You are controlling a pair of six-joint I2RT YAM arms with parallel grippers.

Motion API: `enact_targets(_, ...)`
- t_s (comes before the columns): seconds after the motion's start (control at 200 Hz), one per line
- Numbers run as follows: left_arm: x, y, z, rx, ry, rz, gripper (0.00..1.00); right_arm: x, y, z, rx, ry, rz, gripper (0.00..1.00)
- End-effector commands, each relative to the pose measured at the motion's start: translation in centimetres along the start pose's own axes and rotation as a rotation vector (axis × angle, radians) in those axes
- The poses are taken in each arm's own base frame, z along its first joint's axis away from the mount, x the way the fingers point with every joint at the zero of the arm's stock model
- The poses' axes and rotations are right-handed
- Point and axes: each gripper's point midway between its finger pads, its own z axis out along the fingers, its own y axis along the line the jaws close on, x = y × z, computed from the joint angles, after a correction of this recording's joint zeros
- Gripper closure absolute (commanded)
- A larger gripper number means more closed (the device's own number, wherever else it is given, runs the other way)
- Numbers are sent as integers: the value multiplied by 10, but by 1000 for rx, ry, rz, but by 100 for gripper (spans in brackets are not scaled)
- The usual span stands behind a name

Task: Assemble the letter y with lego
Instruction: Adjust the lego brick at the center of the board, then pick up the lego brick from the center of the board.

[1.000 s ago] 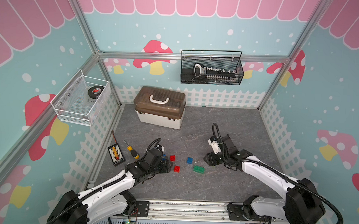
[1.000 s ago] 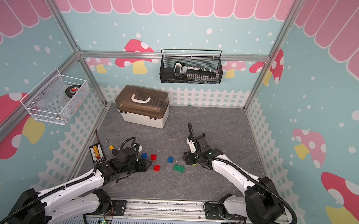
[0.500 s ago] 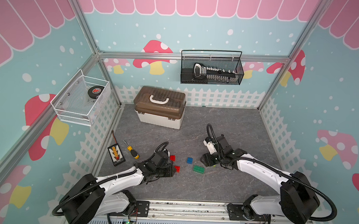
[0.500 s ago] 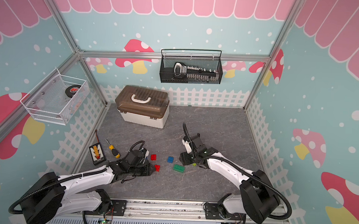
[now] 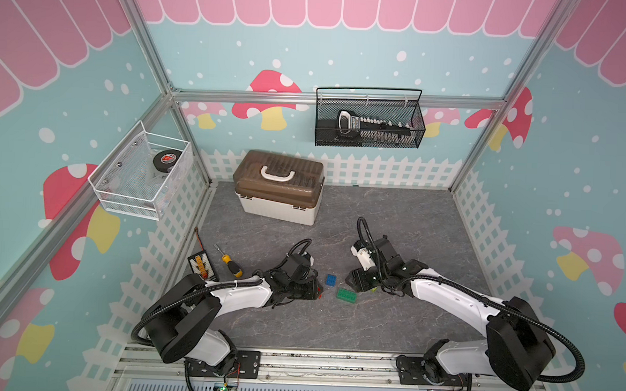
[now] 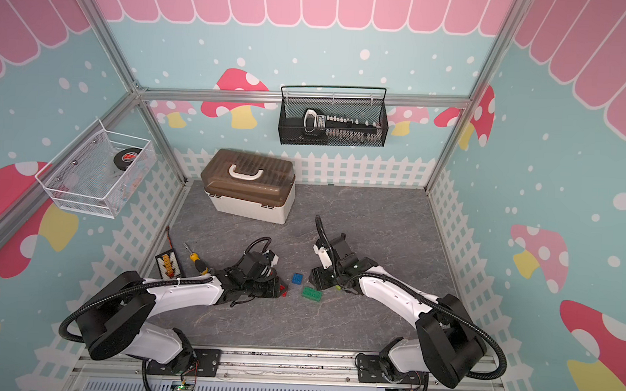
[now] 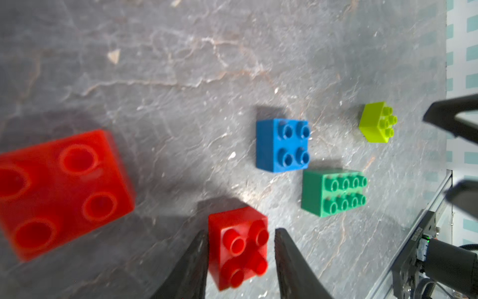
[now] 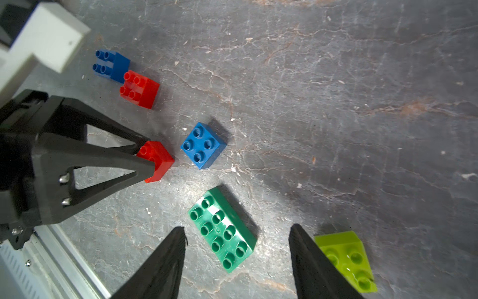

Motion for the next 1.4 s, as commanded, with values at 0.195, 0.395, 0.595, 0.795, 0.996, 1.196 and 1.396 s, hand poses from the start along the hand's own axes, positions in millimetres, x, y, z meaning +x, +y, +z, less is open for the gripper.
enact_targets(0.195,-11,13,-35,-94,-108,40,49,-5,26,6,-95,-6,-98,34)
enact_targets(0.395,-2,39,-54,-140,-159,-45,52,-14,56,17,-158,13,-196,35)
enact_targets(0.595,11,61,-58,-189,-151,-102,59,-17,89,37,-241,44,-273,37)
enact_targets(0.795,14,77,-58,-229,-154,-144,61,-14,102,59,-265,93,-321,36)
enact_targets(0.996,12,89,-52,-245,-156,-187,63,-1,102,81,-254,163,-349,34)
enact_targets(1.196,10,91,-44,-252,-133,-190,64,14,102,91,-236,212,-378,33)
enact_targets(1.396,3,96,-40,-269,-151,-200,64,21,103,93,-187,236,-422,41)
